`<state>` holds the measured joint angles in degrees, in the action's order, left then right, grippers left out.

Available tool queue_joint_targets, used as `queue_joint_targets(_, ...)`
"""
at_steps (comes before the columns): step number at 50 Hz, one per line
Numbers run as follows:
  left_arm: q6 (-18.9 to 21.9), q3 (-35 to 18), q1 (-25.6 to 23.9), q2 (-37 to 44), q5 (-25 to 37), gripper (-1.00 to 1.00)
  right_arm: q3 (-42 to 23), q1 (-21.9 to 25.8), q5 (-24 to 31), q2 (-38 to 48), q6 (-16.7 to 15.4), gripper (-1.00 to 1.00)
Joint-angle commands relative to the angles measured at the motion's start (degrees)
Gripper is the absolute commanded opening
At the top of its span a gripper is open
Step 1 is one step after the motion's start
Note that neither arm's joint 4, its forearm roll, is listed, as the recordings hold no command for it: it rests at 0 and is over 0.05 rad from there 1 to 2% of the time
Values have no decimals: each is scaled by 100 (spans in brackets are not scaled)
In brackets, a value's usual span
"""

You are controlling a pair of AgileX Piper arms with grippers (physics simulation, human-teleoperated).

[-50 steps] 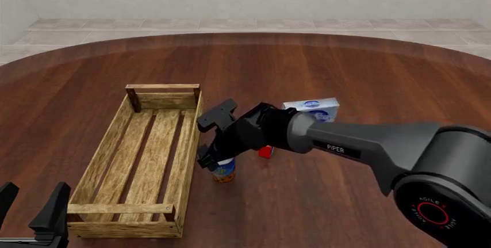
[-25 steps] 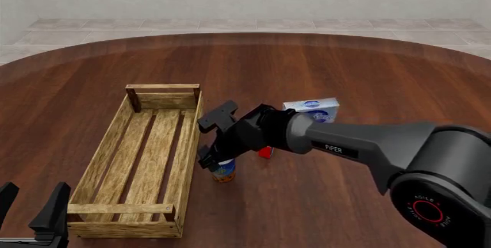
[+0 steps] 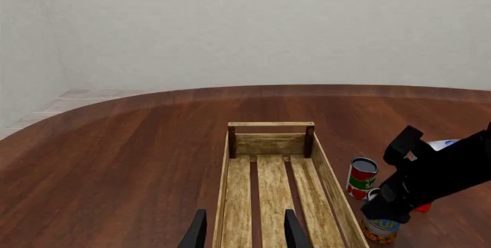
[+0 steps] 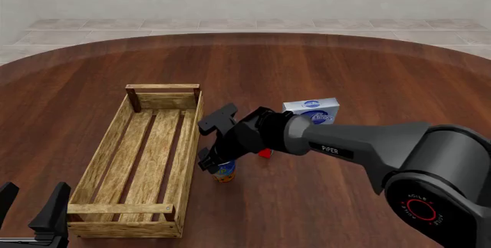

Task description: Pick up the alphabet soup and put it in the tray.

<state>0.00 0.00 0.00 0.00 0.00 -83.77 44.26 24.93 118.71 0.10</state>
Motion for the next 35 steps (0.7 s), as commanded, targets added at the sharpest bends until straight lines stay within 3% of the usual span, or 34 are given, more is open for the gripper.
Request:
queue_joint_targets(1, 0, 0, 0, 0, 0, 100, 20, -3, -21, 24, 33, 100)
queue_joint_targets(29, 0, 0, 0, 0, 0, 100, 31, 30, -56, 58, 65, 100)
queue_joint_targets(30, 0, 0, 0, 0, 0, 100, 33, 12, -55, 62, 45, -100)
queue_joint_targets(35, 0, 0, 0, 0, 0, 100, 74, -22, -51, -18, 40, -100)
